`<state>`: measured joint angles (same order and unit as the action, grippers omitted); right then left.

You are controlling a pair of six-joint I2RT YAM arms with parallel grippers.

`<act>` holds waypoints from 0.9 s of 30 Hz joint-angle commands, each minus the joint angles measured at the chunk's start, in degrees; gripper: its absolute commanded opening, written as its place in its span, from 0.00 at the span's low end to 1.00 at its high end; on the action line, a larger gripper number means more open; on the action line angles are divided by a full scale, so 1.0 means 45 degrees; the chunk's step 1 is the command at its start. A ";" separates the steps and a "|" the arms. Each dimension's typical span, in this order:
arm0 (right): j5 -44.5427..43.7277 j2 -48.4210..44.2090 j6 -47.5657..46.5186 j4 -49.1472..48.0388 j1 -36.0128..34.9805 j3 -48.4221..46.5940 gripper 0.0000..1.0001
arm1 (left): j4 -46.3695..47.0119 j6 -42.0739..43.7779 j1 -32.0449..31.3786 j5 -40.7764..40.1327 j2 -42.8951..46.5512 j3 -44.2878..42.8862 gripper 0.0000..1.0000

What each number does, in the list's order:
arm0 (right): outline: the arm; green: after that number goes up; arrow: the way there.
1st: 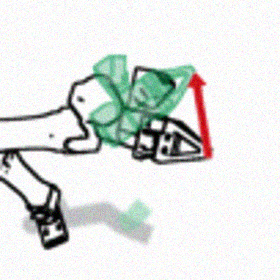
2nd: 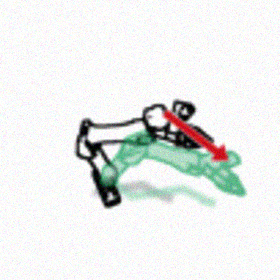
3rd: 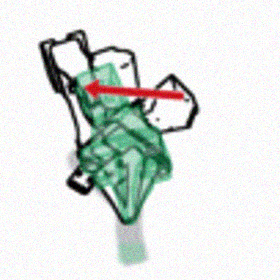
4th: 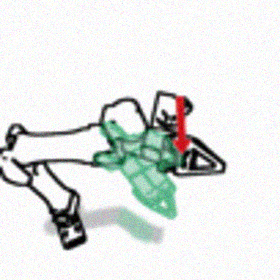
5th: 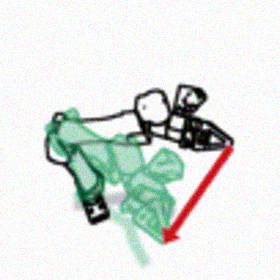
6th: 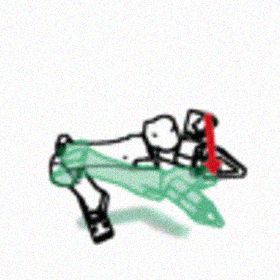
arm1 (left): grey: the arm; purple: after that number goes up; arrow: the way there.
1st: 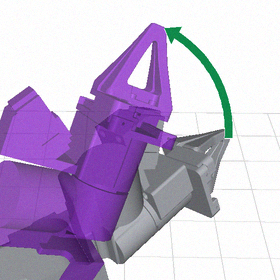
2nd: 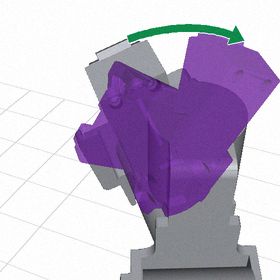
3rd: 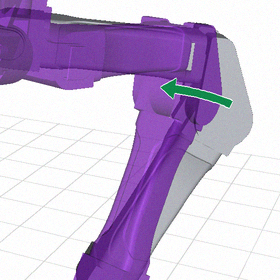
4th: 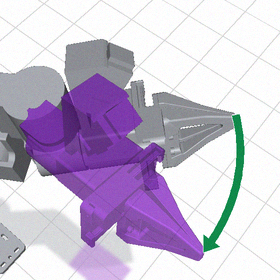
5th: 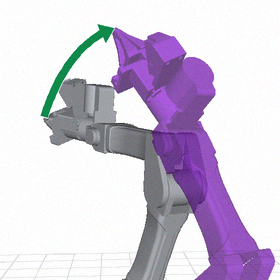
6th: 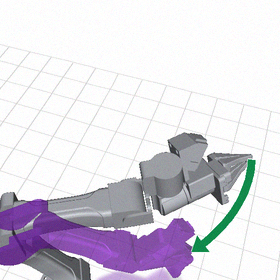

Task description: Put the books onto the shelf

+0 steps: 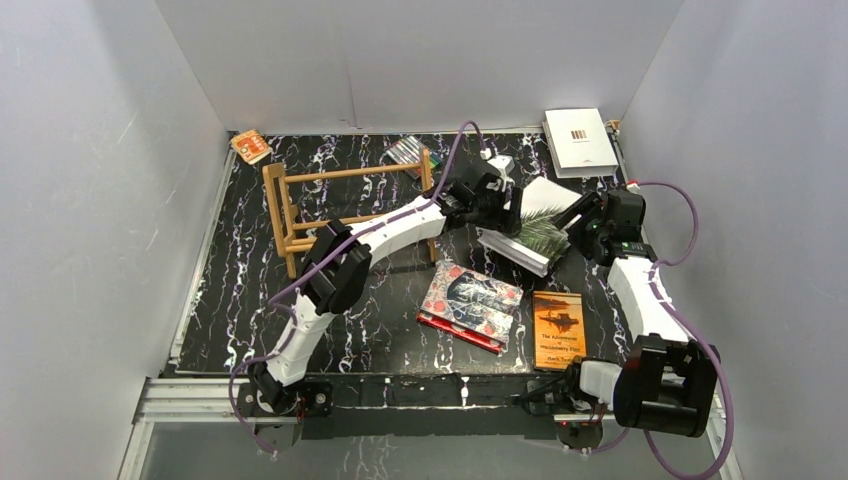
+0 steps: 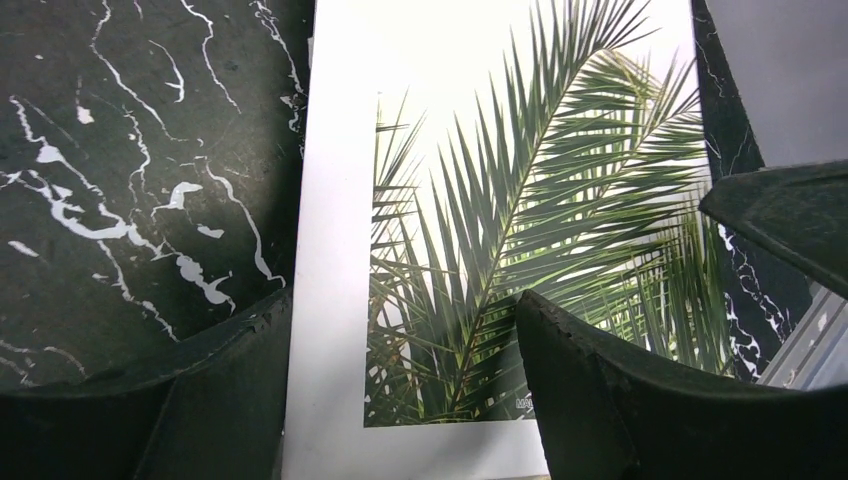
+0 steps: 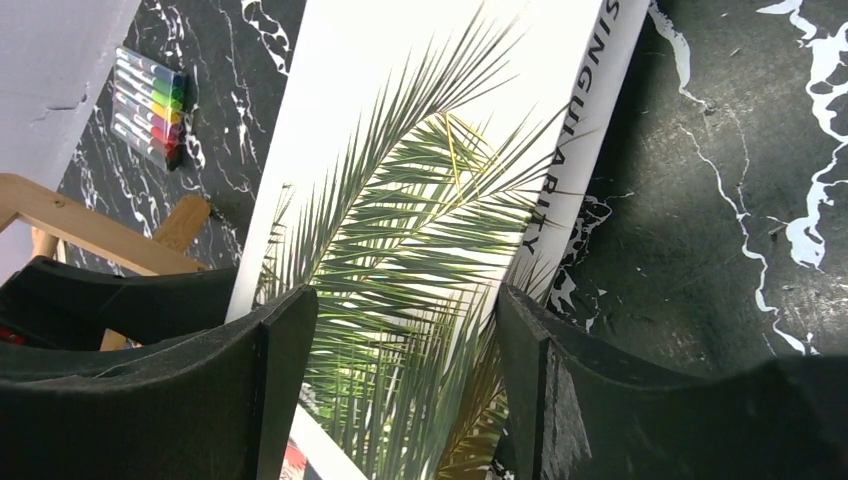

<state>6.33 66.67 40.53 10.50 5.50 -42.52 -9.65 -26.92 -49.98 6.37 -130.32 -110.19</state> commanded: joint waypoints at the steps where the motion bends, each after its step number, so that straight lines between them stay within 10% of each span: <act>1: 0.1618 -0.0481 0.0657 -0.0532 -0.0367 -0.0510 0.74 | 0.0131 -0.0234 -0.0468 0.0645 0.1538 -0.0345 0.73; 27: 0.1832 -0.3383 0.0805 0.2139 -0.0440 0.2597 0.74 | -0.0147 -0.0825 -0.1766 -0.1234 0.5367 0.5750 0.72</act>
<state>12.97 52.66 44.40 20.51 4.51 -31.18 -11.64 -30.50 -56.77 0.58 -110.76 -86.15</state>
